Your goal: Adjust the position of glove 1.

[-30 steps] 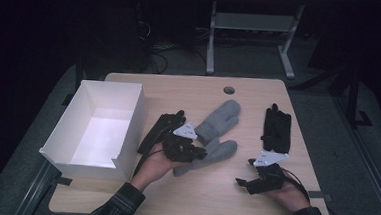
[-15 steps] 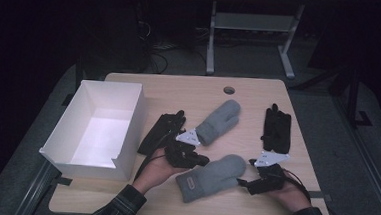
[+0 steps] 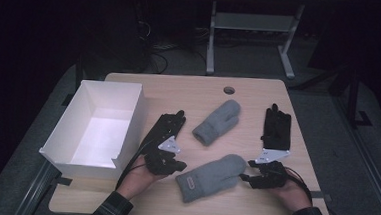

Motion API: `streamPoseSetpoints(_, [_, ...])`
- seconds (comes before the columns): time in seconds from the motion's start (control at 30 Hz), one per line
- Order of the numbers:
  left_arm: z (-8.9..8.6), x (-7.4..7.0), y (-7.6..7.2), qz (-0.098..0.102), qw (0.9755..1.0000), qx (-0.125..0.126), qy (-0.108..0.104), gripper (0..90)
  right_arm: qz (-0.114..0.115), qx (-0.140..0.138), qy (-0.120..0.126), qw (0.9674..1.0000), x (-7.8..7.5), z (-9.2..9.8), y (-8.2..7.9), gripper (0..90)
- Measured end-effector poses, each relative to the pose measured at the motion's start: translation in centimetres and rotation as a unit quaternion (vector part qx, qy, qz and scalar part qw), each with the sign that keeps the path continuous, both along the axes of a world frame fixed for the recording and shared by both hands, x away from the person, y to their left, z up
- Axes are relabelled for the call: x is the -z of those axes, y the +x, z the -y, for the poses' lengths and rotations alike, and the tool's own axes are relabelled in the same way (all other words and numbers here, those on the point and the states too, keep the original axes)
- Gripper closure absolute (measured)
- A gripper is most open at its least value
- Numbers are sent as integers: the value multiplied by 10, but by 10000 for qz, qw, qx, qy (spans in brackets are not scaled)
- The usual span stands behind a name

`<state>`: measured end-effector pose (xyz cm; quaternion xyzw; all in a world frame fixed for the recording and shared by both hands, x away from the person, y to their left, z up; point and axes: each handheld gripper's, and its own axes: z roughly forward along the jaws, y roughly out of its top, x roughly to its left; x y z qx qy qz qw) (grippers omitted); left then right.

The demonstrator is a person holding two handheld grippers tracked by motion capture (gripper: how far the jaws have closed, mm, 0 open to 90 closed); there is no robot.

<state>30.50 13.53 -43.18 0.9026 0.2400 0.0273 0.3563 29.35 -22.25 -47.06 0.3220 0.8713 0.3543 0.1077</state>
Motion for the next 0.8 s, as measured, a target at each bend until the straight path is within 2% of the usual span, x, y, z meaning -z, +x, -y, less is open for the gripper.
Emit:
streamPoseSetpoints(0.1, [-6, -1, -1, 60, 10000, -36, 17, 881, -89, -55, -70, 9999, -5, 2, -3, 553])
streamPoseSetpoints(0.13, [-7, 0, -3, 30, 9999, -107, -36, 888, -134, -95, -9, 9999, -8, 4, -5, 658])
streamPoseSetpoints(0.2, [-9, 1, -4, 14, 9999, -101, 15, 892, -220, -336, 162, 9991, -13, 7, -8, 846])
streamPoseSetpoints(0.23, [-10, 2, -4, -17, 10000, -91, 35, 891, -279, -444, 259, 9983, -15, 7, -9, 900])
streamPoseSetpoints(0.3, [-9, 5, -5, -65, 9999, -75, 74, 891, -373, -675, 397, 9962, -16, 4, -9, 900])
streamPoseSetpoints(0.33, [-8, 6, -5, -100, 9999, -50, 114, 891, -467, -775, 355, 9953, -12, -2, -8, 900])
streamPoseSetpoints(0.4, [-7, 10, -4, -141, 9997, -9, 215, 891, -465, -784, 321, 9953, -11, -5, -7, 900])
streamPoseSetpoints(0.67, [1, 15, -6, -220, 9993, 92, 295, 888, -254, -509, 252, 9981, -10, -24, 19, 900])
streamPoseSetpoints(0.8, [0, 15, -5, -199, 9993, 54, 307, 875, -173, -505, 206, 9984, -9, -26, 20, 900])
